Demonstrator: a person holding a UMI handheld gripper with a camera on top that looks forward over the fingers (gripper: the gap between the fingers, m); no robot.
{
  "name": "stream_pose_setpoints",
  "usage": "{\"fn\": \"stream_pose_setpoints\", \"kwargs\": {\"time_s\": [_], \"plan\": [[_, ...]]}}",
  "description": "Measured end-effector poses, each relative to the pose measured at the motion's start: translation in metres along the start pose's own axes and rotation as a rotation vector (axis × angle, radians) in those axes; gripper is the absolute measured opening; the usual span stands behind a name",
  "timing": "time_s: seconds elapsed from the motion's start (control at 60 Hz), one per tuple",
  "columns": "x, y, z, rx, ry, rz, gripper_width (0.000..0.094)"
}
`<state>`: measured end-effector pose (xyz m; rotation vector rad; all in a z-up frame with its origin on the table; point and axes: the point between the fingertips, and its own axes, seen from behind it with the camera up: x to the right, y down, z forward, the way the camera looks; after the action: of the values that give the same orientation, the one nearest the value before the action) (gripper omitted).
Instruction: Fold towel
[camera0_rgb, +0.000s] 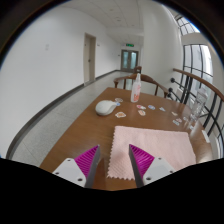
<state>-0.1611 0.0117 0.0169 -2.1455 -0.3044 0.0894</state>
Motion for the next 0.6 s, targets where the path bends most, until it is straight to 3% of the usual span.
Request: {"fn": "stream_pose_setpoints", "kwargs": {"time_s": [0.033, 0.05, 0.067, 0.133, 0.183, 0.25, 0.267, 0.433, 0.6], "plan": [[0.004, 0.002, 0.009, -0.018, 0.015, -0.008, 0.0546], [0.006, 0.004, 0.013, -0.027, 0.023, -0.015, 0.0569], [0.008, 0.006, 0.017, -0.037, 0.032, -0.022, 0.0488], [0.005, 0.007, 0.032, -0.038, 0.015, -0.025, 0.0366], [-0.004, 0.008, 0.034, -0.048, -0.022, 0.008, 0.0212], [-0.006, 0.005, 0.034, -0.041, -0.032, 0.025, 0.0101], [-0.005, 0.005, 0.035, -0.037, -0.025, 0.025, 0.0027], [-0.005, -0.006, 0.033, -0.001, -0.037, 0.023, 0.0002], [0.058, -0.058, -0.005, 0.138, 0.005, 0.196, 0.0003]]}}
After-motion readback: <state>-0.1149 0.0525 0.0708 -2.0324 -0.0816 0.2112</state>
